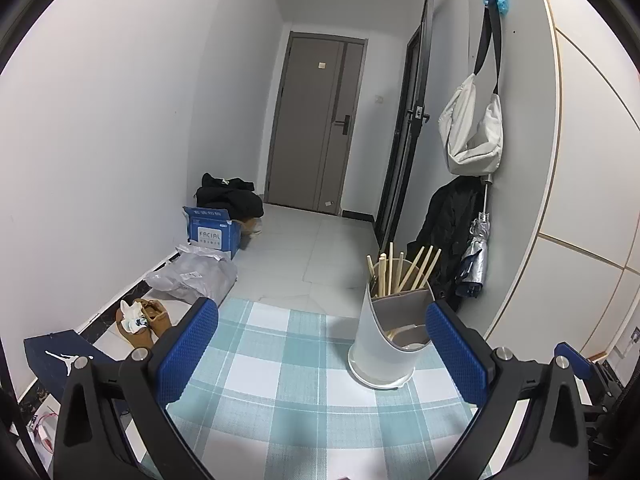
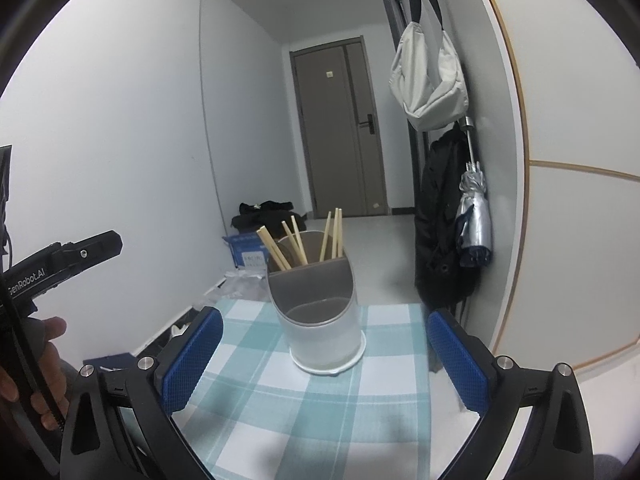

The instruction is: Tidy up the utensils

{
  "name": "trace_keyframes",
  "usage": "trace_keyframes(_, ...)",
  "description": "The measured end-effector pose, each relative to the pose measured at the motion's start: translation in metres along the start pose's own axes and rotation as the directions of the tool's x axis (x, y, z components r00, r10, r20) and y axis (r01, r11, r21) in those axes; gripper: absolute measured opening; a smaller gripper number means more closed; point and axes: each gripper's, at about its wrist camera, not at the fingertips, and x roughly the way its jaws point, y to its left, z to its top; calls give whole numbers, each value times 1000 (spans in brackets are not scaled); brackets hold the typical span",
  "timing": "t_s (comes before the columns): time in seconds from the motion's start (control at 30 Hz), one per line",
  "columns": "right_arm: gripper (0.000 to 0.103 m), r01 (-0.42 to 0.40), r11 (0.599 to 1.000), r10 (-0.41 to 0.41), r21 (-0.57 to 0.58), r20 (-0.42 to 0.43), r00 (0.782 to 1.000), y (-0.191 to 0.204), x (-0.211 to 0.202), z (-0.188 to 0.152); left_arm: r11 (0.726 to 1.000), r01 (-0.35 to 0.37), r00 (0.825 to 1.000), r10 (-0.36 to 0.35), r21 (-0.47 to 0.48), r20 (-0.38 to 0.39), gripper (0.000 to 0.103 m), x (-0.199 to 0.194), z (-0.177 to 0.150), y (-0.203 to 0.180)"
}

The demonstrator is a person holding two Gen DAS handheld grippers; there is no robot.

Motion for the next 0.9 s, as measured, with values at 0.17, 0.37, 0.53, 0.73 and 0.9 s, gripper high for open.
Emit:
trace_keyframes(0.17, 103, 1, 1000, -1, -2, 2, 1000, 1, -1, 0, 1000, 1, 1000, -1, 11, 3, 102, -1, -1, -2)
trace_keyframes(0.37, 103, 3, 1000, -3, 5, -4, 1000, -1, -1, 0, 999, 6, 1000, -6, 37, -2, 102, -1, -2, -6)
trace_keyframes(0.53, 103, 2, 1000, -2, 23, -10, 1000, -2, -1, 0, 999, 9, 1000, -9, 36, 9, 102, -4, -2, -7)
trace_keyframes(0.73, 103, 5, 1000, -5, 27, -13, 1000, -3, 0, 0, 1000, 4, 1000, -4, 22, 3, 102, -4, -1, -5)
trace_keyframes(0.9, 103, 4, 1000, -4, 30, -16, 1000, -2, 0, -1, 1000, -1, 1000, 1, 26, 4, 102, -4, -1, -6)
